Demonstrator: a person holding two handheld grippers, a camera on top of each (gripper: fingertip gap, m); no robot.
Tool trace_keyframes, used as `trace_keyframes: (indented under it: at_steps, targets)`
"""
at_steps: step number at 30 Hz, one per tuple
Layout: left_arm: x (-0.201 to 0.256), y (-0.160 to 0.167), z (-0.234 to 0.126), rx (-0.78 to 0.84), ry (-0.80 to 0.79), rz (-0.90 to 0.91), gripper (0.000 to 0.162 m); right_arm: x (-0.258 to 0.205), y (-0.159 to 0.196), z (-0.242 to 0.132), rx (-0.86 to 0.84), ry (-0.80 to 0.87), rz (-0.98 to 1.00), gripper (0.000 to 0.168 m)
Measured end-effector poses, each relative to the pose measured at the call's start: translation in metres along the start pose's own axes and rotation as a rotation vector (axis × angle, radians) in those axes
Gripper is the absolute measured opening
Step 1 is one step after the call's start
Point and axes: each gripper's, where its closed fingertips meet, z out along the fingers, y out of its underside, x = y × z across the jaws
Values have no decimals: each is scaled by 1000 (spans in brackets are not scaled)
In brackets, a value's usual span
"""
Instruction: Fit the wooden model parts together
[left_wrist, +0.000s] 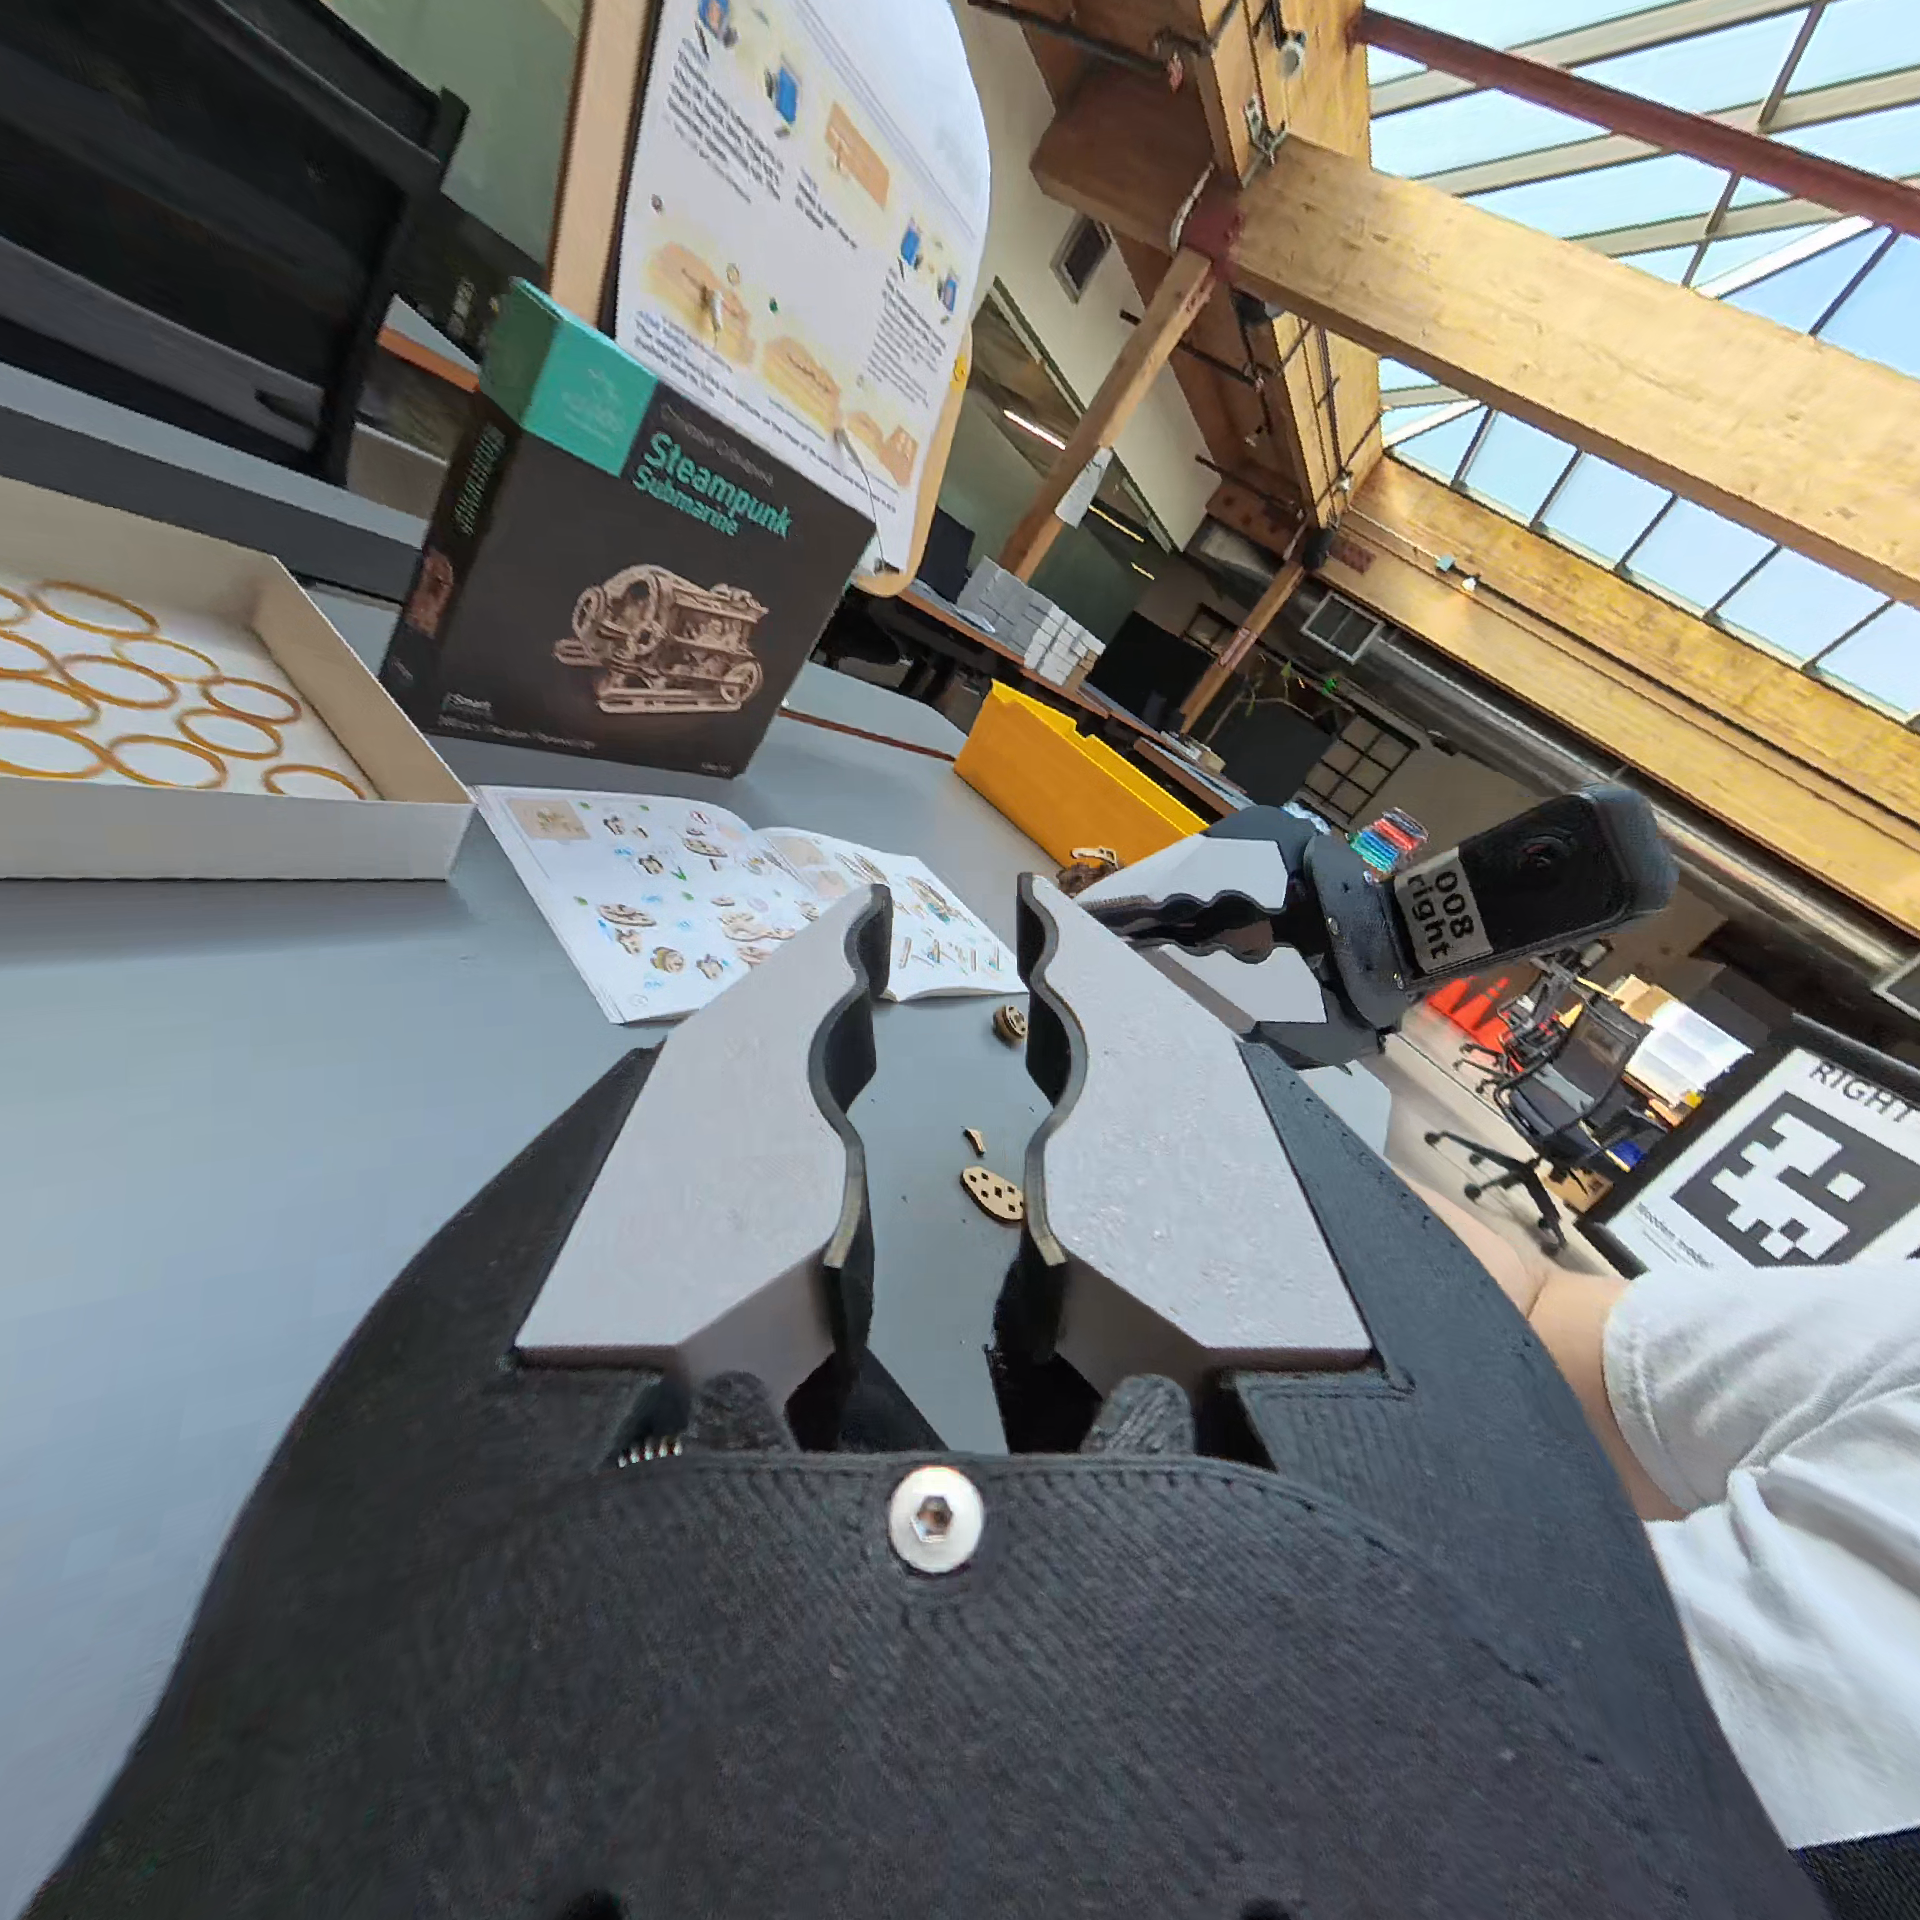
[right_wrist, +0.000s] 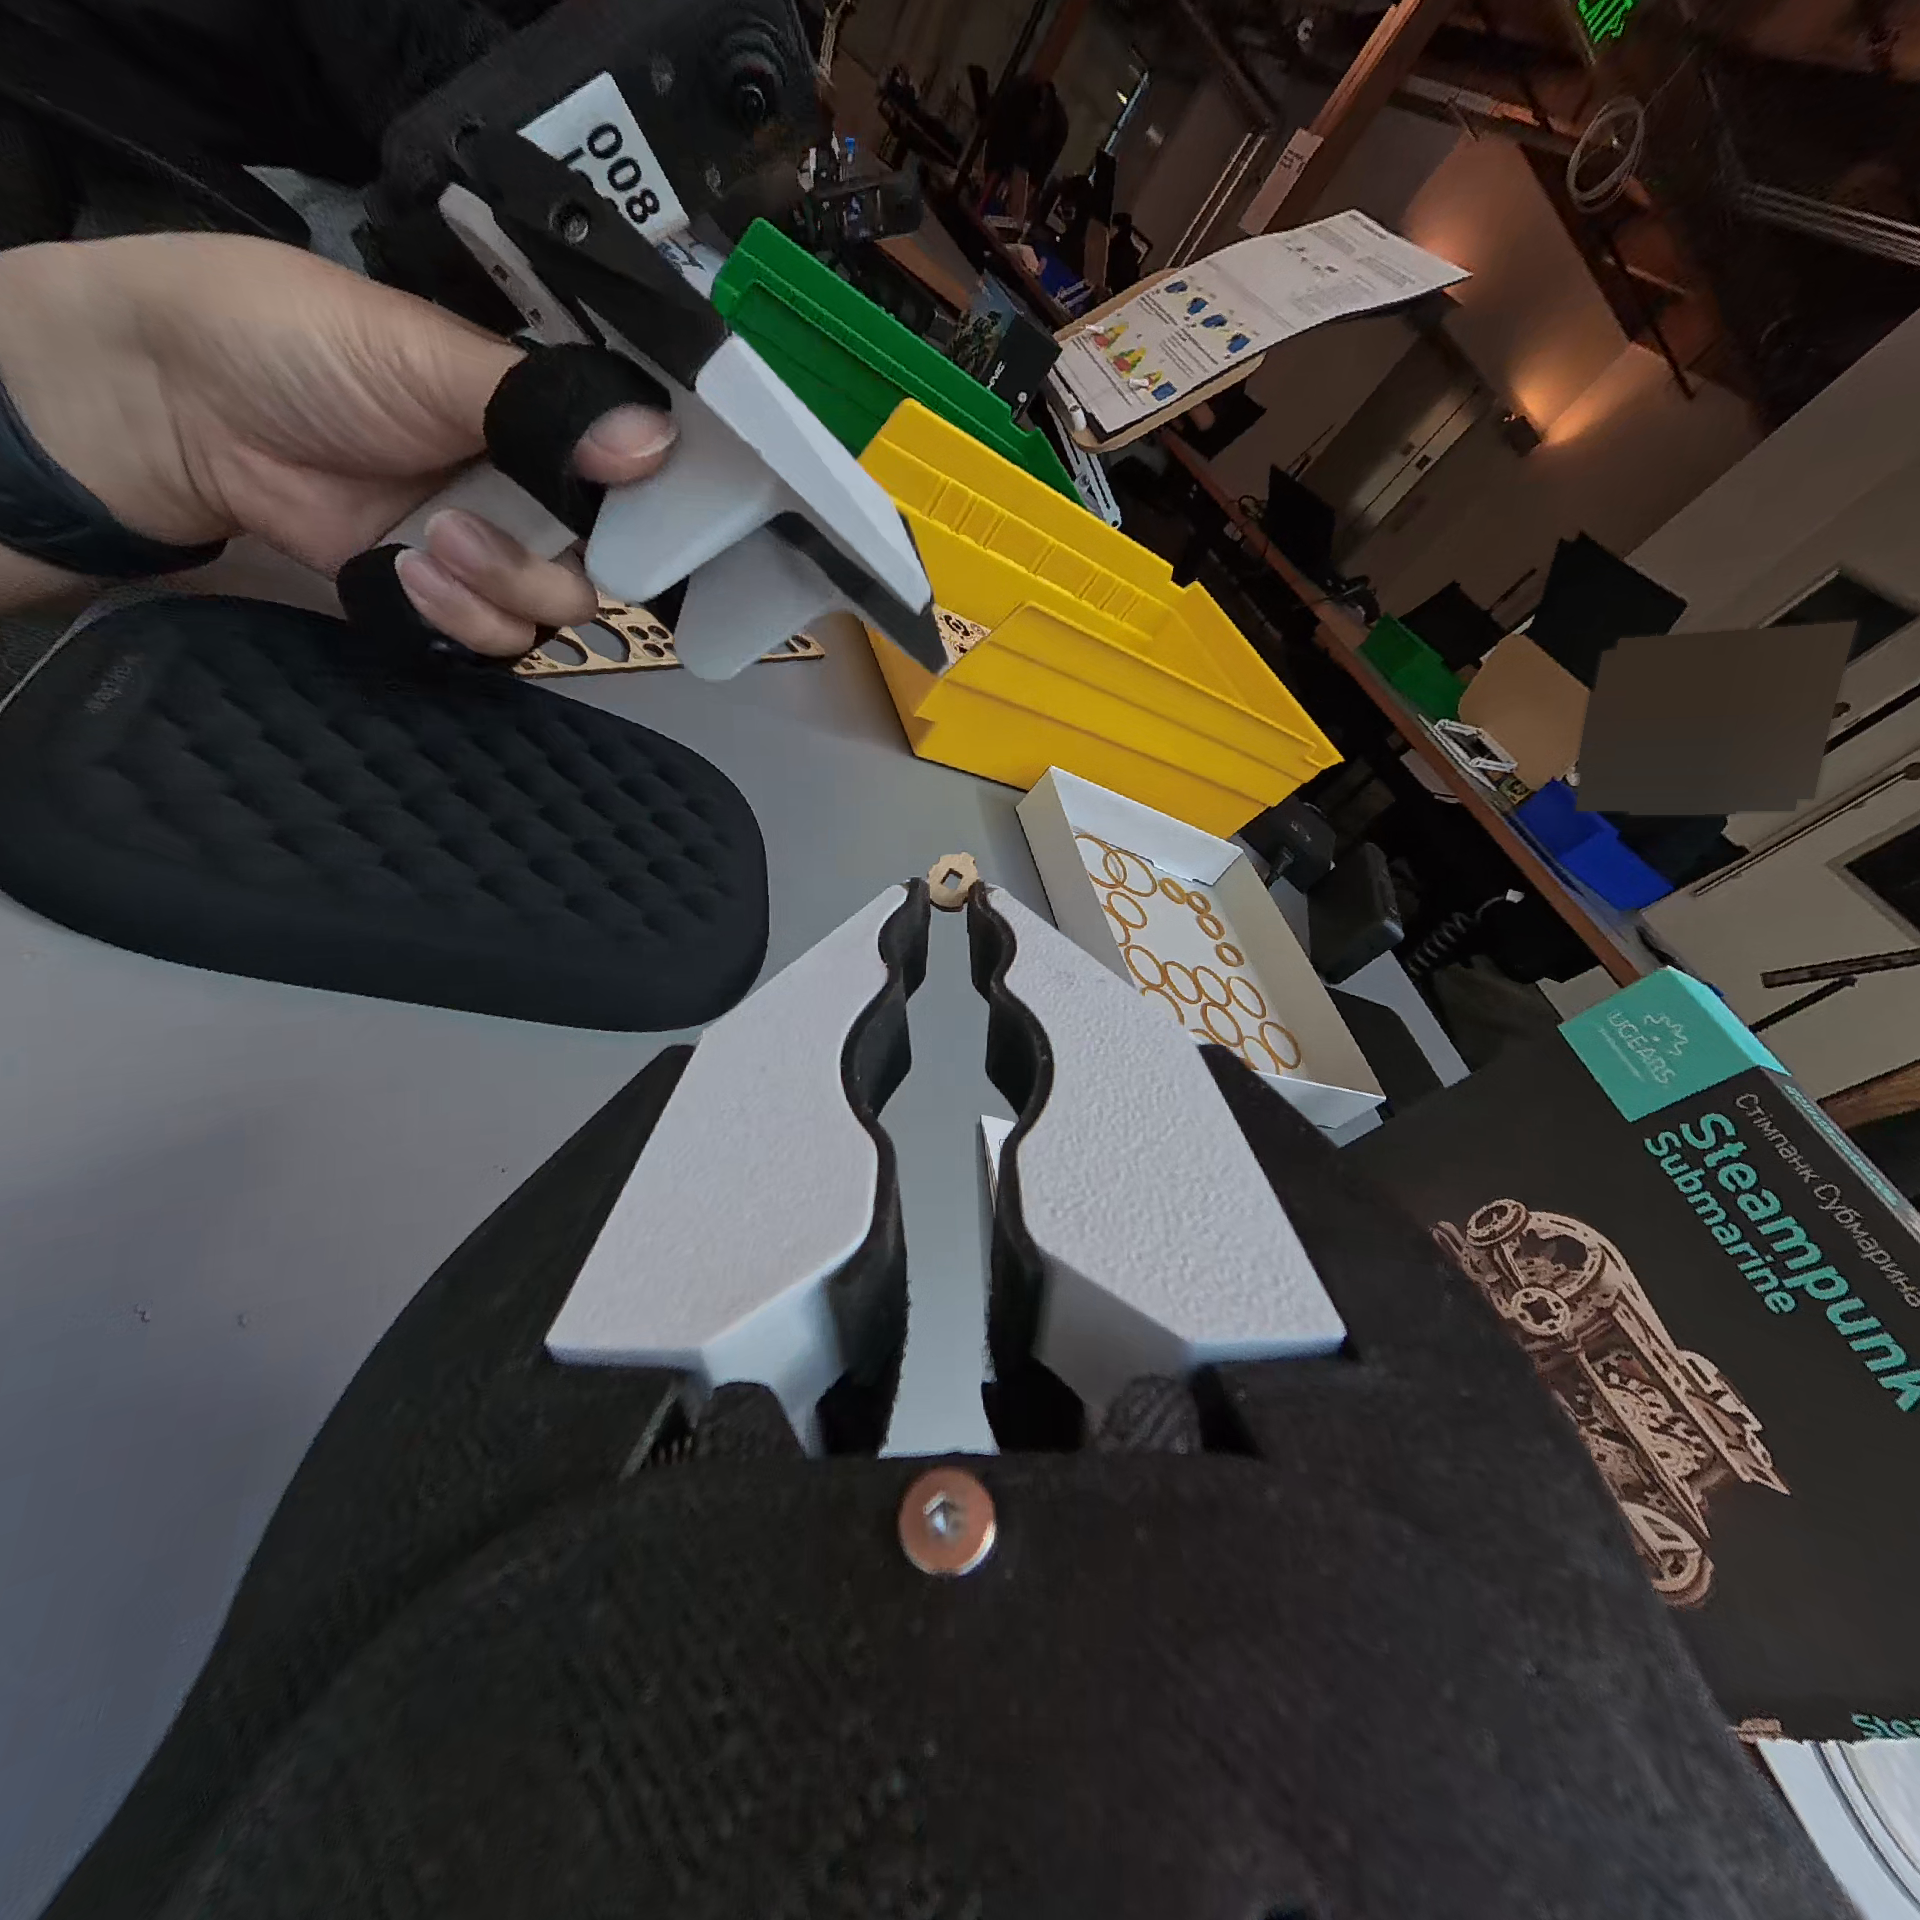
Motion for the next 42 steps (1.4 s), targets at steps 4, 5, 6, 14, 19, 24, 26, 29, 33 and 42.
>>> trace_keyframes:
  at_steps: [4,5,6,14,19,24,26,29,33,42]
  targets:
    - [14,28,23,-91,63,-43,24,-3,-7,2,28,17,-4,7]
    - [16,33,25,-115,68,-48,25,-3,-8,2,30,16,-2,7]
    - [16,37,27,-131,67,-51,27,-3,-9,2,33,14,2,7]
    - [26,39,27,-142,136,-70,14,-11,-19,7,69,-7,17,7]
    - [31,34,23,-122,178,-89,10,-11,-21,6,86,-19,40,7]
    - [36,35,23,-124,214,-114,10,-12,-24,4,108,-38,63,7]
    - [38,35,23,-122,226,-112,9,-13,-24,4,103,-44,63,7]
    - [41,35,23,-121,235,-102,8,-14,-24,4,102,-47,59,7]
    - [43,32,22,-109,251,-106,6,-16,-23,3,97,-62,49,0]
    - [22,24,13,-91,166,-110,4,-20,26,15,-140,-131,90,0]
